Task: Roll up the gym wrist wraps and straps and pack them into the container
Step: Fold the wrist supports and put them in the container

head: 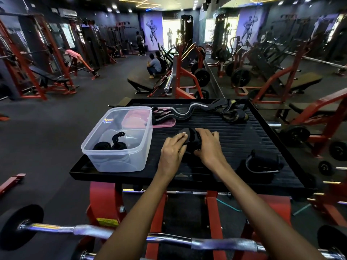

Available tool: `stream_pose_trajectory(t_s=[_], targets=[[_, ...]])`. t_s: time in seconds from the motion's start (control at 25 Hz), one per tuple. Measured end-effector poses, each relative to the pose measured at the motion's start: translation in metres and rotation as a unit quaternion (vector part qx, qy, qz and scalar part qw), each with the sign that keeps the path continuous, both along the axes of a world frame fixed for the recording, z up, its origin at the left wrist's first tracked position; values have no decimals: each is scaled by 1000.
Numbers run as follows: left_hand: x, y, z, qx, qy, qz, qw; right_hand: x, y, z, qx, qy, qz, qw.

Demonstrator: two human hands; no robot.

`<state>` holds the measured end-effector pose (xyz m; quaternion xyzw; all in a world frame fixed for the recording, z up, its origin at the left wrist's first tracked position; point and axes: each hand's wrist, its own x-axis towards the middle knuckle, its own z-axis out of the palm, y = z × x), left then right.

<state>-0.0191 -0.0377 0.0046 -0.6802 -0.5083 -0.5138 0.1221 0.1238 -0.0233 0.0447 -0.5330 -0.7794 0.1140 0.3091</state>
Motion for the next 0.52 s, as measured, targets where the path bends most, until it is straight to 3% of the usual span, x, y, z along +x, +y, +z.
stream_pose_trajectory(t_s=[0.16,0.28,0.4,0.52], targets=[[1,4,-4,-12,59,-23,998,-3,5,1,37,-121,-25,992],[3,3,-3,-115,24,-94,989,3,11,0,46,-192,0,980],[4,6,-1,-220,-152,-136,954,9,17,1,74,-221,70,970],[-1,10,-1,-320,-359,-162,862,13,23,6,102,-215,178,955]])
